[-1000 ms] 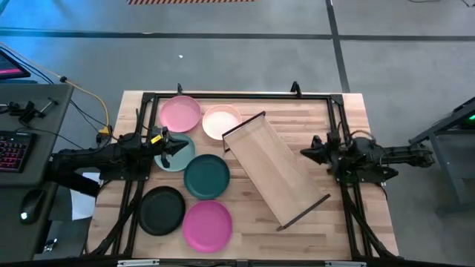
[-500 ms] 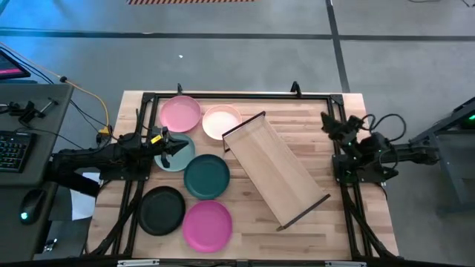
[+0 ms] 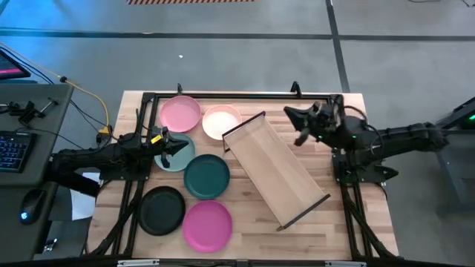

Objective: Place and stack plates onto a shelf
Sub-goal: Put the pink plate on the shelf

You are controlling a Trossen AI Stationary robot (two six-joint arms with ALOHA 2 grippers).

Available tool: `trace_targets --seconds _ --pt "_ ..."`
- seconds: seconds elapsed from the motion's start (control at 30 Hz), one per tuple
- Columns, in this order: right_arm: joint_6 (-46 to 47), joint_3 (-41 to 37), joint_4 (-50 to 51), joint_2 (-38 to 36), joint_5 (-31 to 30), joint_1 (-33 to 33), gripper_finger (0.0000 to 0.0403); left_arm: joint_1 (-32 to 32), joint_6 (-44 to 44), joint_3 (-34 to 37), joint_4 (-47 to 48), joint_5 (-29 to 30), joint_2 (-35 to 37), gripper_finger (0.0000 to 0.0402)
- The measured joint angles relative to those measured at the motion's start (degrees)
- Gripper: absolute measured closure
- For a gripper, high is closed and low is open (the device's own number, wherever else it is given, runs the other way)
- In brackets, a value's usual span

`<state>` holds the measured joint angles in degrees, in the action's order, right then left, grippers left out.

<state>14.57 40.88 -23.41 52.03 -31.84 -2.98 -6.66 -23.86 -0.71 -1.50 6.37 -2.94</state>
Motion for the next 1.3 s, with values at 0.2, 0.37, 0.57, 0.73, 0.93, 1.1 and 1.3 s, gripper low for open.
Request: trace_targets --seconds 0.2,0.37,0.57,0.73,0.93,1.1,1.3 --pt "6.2 3.3 9.1 2.4 1.6 0.0 0.0402 0.0 0.0 0.0 0.0 0.0 0.0 0.0401" --pt "10.2 2.2 12.4 2.3 3.0 0.0 0.0402 0.0 -0.6 0.0 -2.8 1.4 -0.1 0.0401" --pt "11.5 2.2 12.8 2.3 3.0 0.0 0.0402 -0.1 -18.2 -0.2 -30.0 14.1 -1.4 0.0401" --pt "12.4 2.2 12.2 2.2 2.9 0.0 0.0402 -1.8 -16.6 -10.1 -25.6 18.7 -8.8 0.0385" --pt "12.4 2.2 12.2 2.2 2.9 1.4 0.0402 -5.4 -12.4 -33.3 11.9 16.4 -27.9 0.0320" --pt "12.1 2.1 13.7 0.0 4.0 3.2 0.0402 -12.8 -9.0 -46.3 38.5 14.8 -43.7 0.0267" --pt "12.4 2.1 22.1 -5.2 4.9 4.1 0.0402 -19.2 -8.9 -47.4 48.6 2.4 -57.9 0.0233"
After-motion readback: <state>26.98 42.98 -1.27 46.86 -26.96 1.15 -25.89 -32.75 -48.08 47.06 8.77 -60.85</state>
